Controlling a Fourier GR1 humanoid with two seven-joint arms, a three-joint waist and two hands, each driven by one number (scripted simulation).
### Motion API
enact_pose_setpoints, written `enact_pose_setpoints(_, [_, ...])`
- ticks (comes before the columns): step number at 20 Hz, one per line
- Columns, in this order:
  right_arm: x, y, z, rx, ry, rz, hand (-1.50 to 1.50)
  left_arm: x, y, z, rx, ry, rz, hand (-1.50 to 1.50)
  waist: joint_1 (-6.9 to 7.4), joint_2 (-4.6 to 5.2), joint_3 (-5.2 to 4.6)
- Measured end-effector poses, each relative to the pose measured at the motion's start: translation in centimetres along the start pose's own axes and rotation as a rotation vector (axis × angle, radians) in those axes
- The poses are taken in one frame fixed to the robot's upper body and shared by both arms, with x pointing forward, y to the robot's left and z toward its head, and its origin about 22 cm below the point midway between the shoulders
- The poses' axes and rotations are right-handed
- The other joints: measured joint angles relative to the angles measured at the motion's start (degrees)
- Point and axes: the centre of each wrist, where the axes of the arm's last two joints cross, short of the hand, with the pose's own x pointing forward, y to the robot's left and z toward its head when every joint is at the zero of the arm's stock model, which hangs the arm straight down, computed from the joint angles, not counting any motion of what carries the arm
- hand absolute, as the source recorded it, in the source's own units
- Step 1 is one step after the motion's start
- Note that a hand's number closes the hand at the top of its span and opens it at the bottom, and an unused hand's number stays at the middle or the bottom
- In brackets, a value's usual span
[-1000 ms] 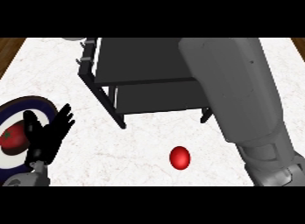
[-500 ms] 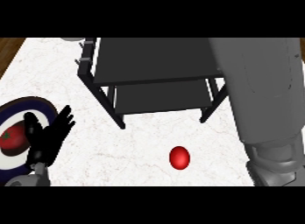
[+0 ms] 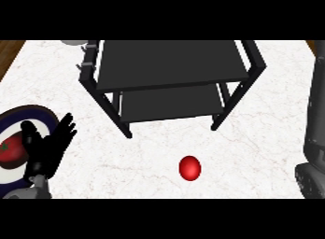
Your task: Pick the sweet potato from the placemat and place it in the tiered shelf
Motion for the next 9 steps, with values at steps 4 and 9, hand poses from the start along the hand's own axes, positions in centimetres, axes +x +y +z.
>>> enact_pose_setpoints(4, [-0.8,-5.2,-1.6,-0.055,0.036,-0.057,-1.50,-0.2,-0.1,0.0,0.010,0.003,0.001,0.00,-0.29,-0.02,0.01])
enact_pose_setpoints(9, [-2.5,-11.1,-2.2,-0.038,0.049,-0.076,-1.50,-0.3,0.3,0.1,0.010,0.006,0.001,0.00,-0.28,-0.01,0.03])
